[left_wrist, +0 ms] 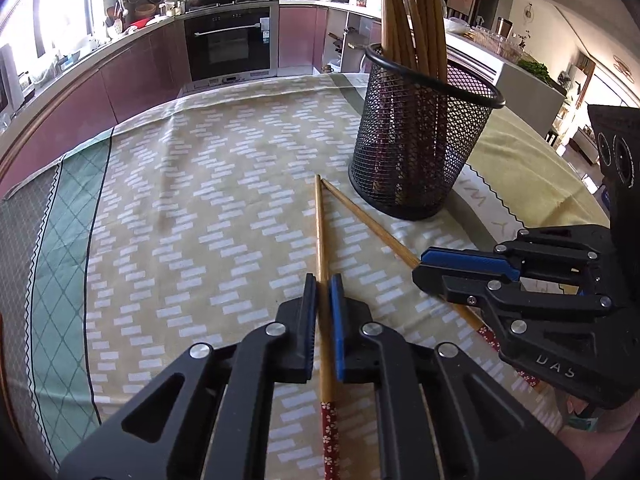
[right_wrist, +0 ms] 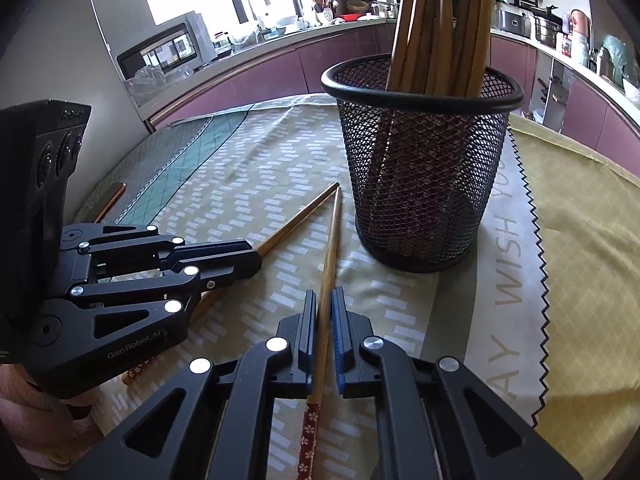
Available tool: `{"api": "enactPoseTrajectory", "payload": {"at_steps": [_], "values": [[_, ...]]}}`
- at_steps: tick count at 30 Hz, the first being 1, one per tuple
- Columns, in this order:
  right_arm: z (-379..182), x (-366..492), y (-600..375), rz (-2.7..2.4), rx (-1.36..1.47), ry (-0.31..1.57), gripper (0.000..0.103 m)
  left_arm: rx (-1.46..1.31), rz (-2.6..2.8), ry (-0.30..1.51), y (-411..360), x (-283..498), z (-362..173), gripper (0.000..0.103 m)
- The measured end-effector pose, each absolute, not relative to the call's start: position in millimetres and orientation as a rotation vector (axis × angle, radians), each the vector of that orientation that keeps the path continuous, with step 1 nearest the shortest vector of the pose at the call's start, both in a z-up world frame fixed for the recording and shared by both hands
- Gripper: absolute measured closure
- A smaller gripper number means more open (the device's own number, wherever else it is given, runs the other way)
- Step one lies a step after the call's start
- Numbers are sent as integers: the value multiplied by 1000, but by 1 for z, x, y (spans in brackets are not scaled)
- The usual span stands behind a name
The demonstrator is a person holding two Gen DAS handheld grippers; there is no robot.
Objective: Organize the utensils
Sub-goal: 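Grasp one wooden chopstick with the left tool while the right tool grasps the other, then lift both held chopsticks upright and carry them over the mesh cup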
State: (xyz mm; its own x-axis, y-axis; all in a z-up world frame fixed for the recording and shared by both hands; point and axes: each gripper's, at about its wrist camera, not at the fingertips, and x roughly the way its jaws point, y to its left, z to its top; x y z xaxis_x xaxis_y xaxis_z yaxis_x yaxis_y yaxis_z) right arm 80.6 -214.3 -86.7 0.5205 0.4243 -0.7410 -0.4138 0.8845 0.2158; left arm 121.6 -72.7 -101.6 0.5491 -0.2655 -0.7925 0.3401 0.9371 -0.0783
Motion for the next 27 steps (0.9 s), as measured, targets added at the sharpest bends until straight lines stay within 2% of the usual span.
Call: {"api": "enactPoseTrajectory", "payload": {"at_steps": [27], "values": [[-47,57,-240,659,184,772,97,-55,-491,823,-47,95,-54,95]]}}
